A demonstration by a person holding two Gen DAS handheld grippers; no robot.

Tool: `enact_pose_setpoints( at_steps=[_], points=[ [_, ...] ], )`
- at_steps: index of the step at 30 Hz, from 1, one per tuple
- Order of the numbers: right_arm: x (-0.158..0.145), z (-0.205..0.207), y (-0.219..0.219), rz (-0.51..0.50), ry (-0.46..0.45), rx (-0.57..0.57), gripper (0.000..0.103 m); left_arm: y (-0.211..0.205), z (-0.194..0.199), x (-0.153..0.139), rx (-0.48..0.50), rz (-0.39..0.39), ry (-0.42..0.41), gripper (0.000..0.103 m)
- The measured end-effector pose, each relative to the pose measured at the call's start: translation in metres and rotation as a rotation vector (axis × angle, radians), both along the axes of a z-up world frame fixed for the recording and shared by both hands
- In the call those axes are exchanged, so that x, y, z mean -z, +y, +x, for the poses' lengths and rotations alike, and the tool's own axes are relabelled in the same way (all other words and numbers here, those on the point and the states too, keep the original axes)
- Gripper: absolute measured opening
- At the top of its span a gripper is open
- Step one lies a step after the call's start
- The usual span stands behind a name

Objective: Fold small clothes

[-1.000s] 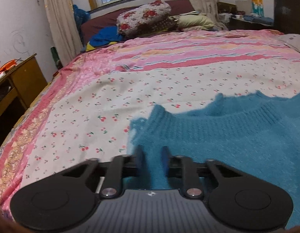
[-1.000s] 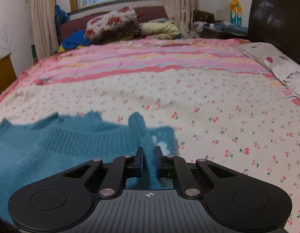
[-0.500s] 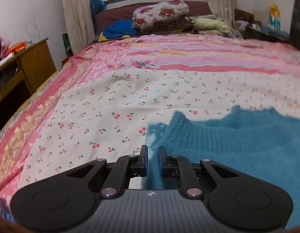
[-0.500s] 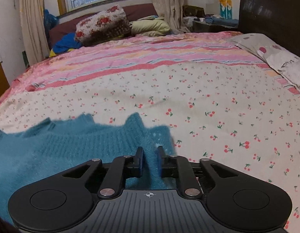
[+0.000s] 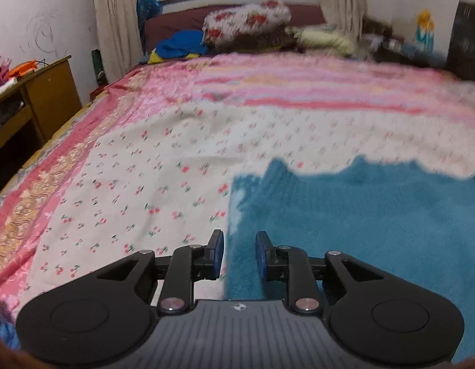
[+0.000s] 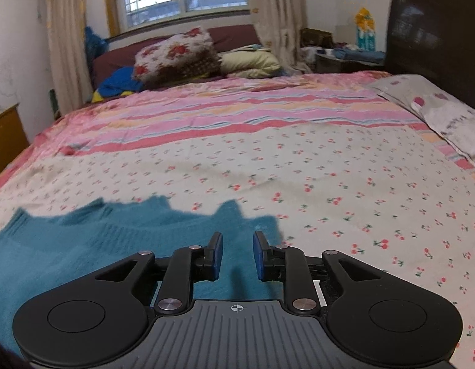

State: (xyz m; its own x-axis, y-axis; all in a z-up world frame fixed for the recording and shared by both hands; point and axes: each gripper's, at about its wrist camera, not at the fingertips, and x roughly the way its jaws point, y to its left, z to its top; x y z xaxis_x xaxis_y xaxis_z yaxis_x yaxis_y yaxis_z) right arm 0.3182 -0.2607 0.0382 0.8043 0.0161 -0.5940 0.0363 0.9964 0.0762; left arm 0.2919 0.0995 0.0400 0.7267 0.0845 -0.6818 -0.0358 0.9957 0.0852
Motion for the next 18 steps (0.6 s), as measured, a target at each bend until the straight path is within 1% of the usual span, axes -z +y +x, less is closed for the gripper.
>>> enact_pose_setpoints(
  at_steps=[1,3,5,7,8,11,13,15,17,18],
  points=[
    [0.0,0.0,0.004,-0.004,0.003,-0.008,0.022,0.001,0.0,0.004,-0.01,0.004,0.003,0.036],
    [0.002,0.002,0.01,-0.03,0.02,-0.019,0.022,0.006,-0.003,0.005,-0.027,-0.024,-0.006,0.037],
    [0.008,0.009,0.014,-0.059,0.071,-0.029,0.025,0.01,-0.011,0.003,-0.037,-0.051,-0.017,0.037],
    [0.017,0.014,0.014,-0.064,0.118,-0.016,0.027,0.013,-0.019,0.0,-0.042,-0.071,-0.025,0.037],
    [0.02,0.014,0.014,-0.063,0.122,-0.011,0.027,0.016,-0.023,-0.001,-0.047,-0.079,-0.029,0.037],
    [0.016,0.005,0.015,-0.043,0.081,0.025,0.027,0.023,-0.038,-0.006,-0.065,-0.118,-0.048,0.037],
    [0.011,-0.002,0.017,-0.043,0.044,0.023,0.026,0.028,-0.049,-0.008,-0.078,-0.149,-0.061,0.037],
    [0.009,-0.009,0.016,-0.045,0.027,0.014,0.026,0.03,-0.059,-0.007,-0.077,-0.175,-0.066,0.037],
    [0.017,-0.011,0.015,-0.065,0.05,0.02,0.026,0.028,-0.063,-0.003,-0.066,-0.166,-0.064,0.037],
    [0.025,-0.007,0.013,-0.095,0.086,0.034,0.024,0.026,-0.063,0.0,-0.065,-0.151,-0.057,0.037]
  ],
)
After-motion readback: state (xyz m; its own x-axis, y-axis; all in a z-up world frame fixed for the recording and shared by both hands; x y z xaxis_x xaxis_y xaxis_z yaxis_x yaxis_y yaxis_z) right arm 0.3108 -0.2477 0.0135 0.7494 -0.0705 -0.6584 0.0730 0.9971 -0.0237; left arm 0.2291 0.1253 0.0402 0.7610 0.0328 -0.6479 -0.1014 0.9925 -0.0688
